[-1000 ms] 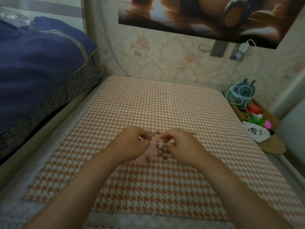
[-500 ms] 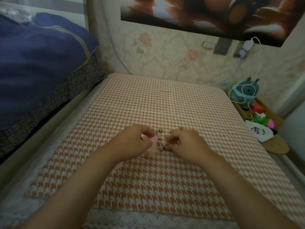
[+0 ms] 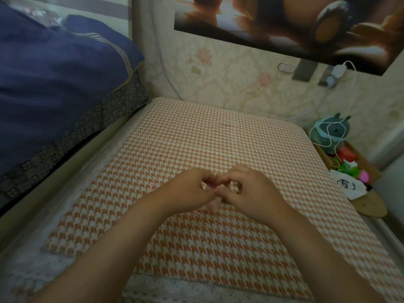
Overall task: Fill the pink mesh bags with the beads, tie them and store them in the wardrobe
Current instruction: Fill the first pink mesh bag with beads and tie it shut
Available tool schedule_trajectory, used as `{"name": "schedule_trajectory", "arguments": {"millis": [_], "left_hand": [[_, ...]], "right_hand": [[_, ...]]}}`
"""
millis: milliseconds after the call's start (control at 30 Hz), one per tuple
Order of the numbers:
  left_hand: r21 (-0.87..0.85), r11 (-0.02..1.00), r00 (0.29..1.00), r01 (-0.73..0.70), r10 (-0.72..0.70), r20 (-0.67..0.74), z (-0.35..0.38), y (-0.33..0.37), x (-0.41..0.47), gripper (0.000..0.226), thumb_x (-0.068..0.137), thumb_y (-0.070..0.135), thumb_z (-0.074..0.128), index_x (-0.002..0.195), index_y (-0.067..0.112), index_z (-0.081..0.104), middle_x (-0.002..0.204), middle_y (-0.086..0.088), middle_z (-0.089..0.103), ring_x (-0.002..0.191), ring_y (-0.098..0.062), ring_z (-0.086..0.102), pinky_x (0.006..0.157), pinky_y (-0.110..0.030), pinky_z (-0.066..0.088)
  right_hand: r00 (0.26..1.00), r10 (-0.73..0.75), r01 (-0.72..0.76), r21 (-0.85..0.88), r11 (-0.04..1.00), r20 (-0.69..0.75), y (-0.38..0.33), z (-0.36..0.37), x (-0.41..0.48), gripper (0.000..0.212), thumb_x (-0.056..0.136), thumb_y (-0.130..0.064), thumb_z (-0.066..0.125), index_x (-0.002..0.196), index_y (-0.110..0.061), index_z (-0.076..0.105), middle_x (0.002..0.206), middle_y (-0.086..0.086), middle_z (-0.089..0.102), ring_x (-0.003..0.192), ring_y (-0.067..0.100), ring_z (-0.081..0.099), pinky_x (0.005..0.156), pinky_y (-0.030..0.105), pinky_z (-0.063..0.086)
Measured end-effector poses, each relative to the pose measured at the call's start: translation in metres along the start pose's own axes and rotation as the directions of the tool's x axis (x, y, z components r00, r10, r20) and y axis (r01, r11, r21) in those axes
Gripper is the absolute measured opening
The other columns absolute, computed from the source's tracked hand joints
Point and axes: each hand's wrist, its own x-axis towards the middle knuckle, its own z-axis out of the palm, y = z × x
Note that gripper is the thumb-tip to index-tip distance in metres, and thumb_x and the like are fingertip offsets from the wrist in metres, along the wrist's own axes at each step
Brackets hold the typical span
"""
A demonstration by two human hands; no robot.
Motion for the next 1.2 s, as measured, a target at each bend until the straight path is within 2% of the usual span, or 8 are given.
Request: {"name": "schedule_trajectory", "arguments": {"millis": [100,267,367,500,667,800,1033,1200], "left_hand": [[0.014,1.000,0.999,0.028,-0.028,0.018,0.000,-0.004,0.000,0.032,0.084,0.028,0.061,0.116,0.030,0.067,0.116,0.017,0.064,0.077,0.005,0.060,0.067,-0.017,0.044],[-0.032,0.999,1.000,0.004,-0.003,0.011,0.001,0.002,0.002,0.026,0.085,0.020,0.063,0.109,0.028,0.070,0.096,0.017,0.067,0.060,0.012,0.056,0.059,-0.012,0.040],[-0.041,0.999,1.000,-0.023,0.023,0.014,0.004,0.008,0.003,0.024,0.087,0.021,0.063,0.109,0.029,0.071,0.100,0.016,0.069,0.073,0.009,0.061,0.065,-0.011,0.043],[-0.128,0.991,0.995,-0.036,0.024,-0.100,0.007,0.013,0.011,0.018,0.094,0.026,0.058,0.103,0.027,0.073,0.098,0.013,0.070,0.079,0.004,0.064,0.071,-0.020,0.050],[0.157,0.986,0.983,0.061,-0.032,-0.182,0.019,-0.007,0.025,0.019,0.095,0.022,0.056,0.095,0.033,0.071,0.099,0.016,0.066,0.079,-0.004,0.061,0.067,-0.023,0.051],[0.279,0.960,0.996,0.022,0.002,-0.085,0.039,-0.015,0.030,0.016,0.088,0.016,0.065,0.096,0.027,0.074,0.097,0.009,0.066,0.085,-0.010,0.061,0.079,-0.028,0.053],[0.426,0.904,0.998,-0.035,0.052,-0.028,0.053,-0.017,0.038,0.006,0.083,0.018,0.069,0.089,0.021,0.070,0.092,0.000,0.068,0.086,-0.018,0.062,0.076,-0.031,0.051],[0.217,0.976,0.981,0.022,0.022,-0.195,0.047,-0.008,0.039,0.010,0.086,0.021,0.071,0.094,0.024,0.065,0.086,0.011,0.064,0.072,-0.009,0.059,0.070,-0.029,0.052]], "right_hand": [[1.000,0.005,-0.005,0.025,1.000,0.000,0.003,0.000,0.000,0.013,0.093,-0.043,0.063,0.103,-0.042,0.072,0.097,-0.022,0.060,0.081,-0.012,0.051,0.069,0.013,0.035],[0.997,0.034,-0.030,-0.059,0.998,0.072,0.002,-0.002,-0.002,0.019,0.097,-0.041,0.056,0.105,-0.039,0.073,0.093,-0.024,0.061,0.073,-0.010,0.049,0.067,0.022,0.041],[0.992,0.100,-0.098,-0.032,0.995,0.080,0.005,-0.007,-0.007,0.022,0.095,-0.046,0.055,0.090,-0.037,0.075,0.078,-0.021,0.067,0.067,-0.001,0.058,0.065,0.033,0.052],[0.985,0.172,-0.172,0.041,0.984,0.021,0.016,-0.016,-0.016,0.041,0.093,-0.047,0.053,0.066,-0.020,0.066,0.061,-0.003,0.064,0.057,0.014,0.058,0.061,0.043,0.053],[0.964,0.265,-0.263,0.077,0.962,-0.020,0.037,-0.020,-0.026,0.053,0.096,-0.039,0.059,0.049,-0.017,0.046,0.045,-0.005,0.043,0.045,0.012,0.038,0.051,0.034,0.037],[0.963,0.269,-0.269,0.039,0.962,-0.009,0.044,-0.019,-0.031,0.048,0.096,-0.043,0.057,0.060,-0.011,0.059,0.056,0.008,0.057,0.051,0.024,0.052,0.053,0.042,0.048],[0.973,0.229,-0.229,0.015,0.973,-0.005,0.046,-0.021,-0.033,0.044,0.094,-0.046,0.053,0.069,-0.013,0.069,0.067,0.004,0.068,0.063,0.022,0.063,0.062,0.046,0.056],[0.972,0.233,-0.233,0.027,0.972,0.013,0.040,-0.023,-0.033,0.039,0.094,-0.039,0.055,0.068,-0.013,0.068,0.064,0.003,0.064,0.060,0.021,0.059,0.057,0.040,0.051]]}}
